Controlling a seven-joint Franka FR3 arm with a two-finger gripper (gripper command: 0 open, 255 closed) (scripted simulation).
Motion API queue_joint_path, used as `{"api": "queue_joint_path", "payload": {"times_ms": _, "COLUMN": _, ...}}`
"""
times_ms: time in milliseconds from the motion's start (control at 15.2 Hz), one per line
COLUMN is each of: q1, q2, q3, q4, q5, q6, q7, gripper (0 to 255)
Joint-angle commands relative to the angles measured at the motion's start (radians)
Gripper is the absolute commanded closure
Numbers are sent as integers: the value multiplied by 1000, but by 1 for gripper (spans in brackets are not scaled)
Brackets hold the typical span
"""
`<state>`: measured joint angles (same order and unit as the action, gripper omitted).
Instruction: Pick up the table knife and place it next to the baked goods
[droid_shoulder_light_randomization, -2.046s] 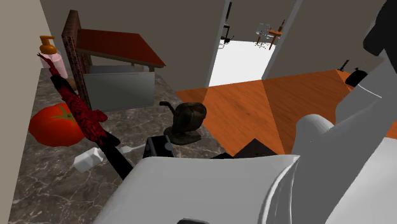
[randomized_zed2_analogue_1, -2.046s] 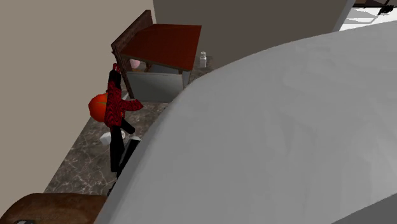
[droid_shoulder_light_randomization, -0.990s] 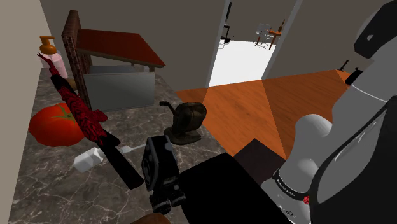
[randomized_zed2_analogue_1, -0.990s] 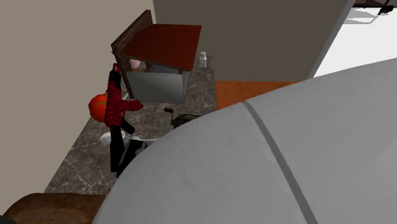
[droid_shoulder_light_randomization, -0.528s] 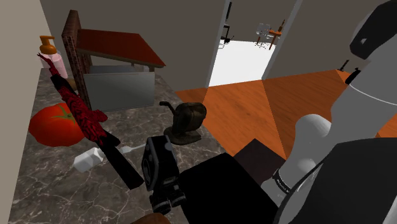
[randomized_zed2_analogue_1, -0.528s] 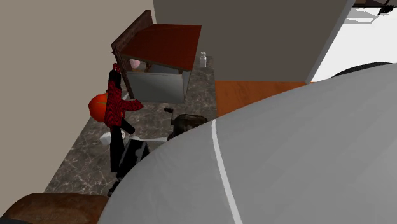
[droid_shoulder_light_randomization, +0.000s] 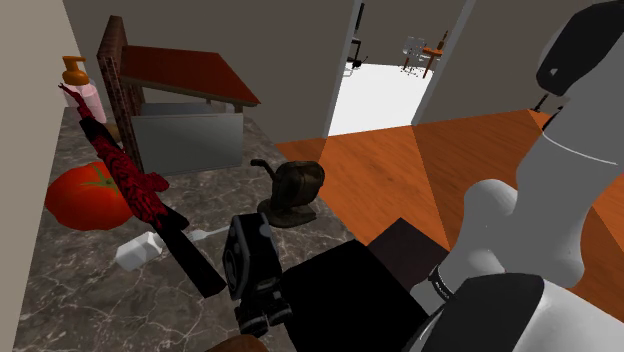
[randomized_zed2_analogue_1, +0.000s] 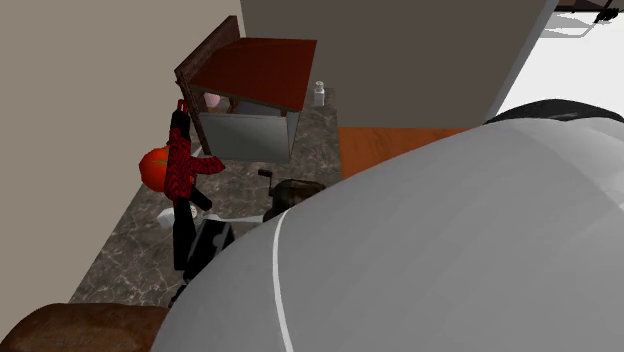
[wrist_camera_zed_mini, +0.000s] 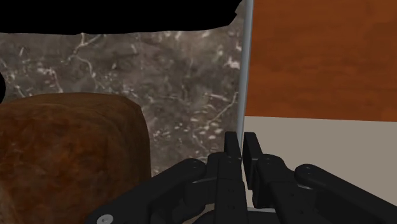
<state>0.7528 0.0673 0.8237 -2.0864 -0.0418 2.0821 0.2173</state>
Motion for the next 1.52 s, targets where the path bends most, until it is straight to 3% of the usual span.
{"api": "queue_joint_path", "payload": {"times_ms": 0, "q1": 4, "q2": 21, "q3": -1, "q4": -12, "q5": -18, "q6": 25, "q7": 13, "gripper": 255}}
{"api": "queue_joint_path", "payload": {"times_ms": 726, "q1": 10, "q2": 52, "q3": -5, "q4": -34, "q5": -47, "q6": 68, "q7": 33, "gripper": 255}}
{"api": "queue_joint_path", "payload": {"times_ms": 792, "q1": 11, "q2": 54, "q3": -5, "q4": -33, "q5": -48, "q6": 69, "q7": 35, "gripper": 0}}
{"api": "queue_joint_path", "payload": {"times_ms": 1122, "q1": 10, "q2": 52, "q3": -5, "q4": -34, "q5": -47, "q6": 68, "q7": 33, "gripper": 0}}
{"api": "queue_joint_path", "payload": {"times_ms": 1452, "q1": -5, "q2": -15, "q3": 2, "q4": 41, "q5": 13, "q6": -52, "q7": -10, "gripper": 0}}
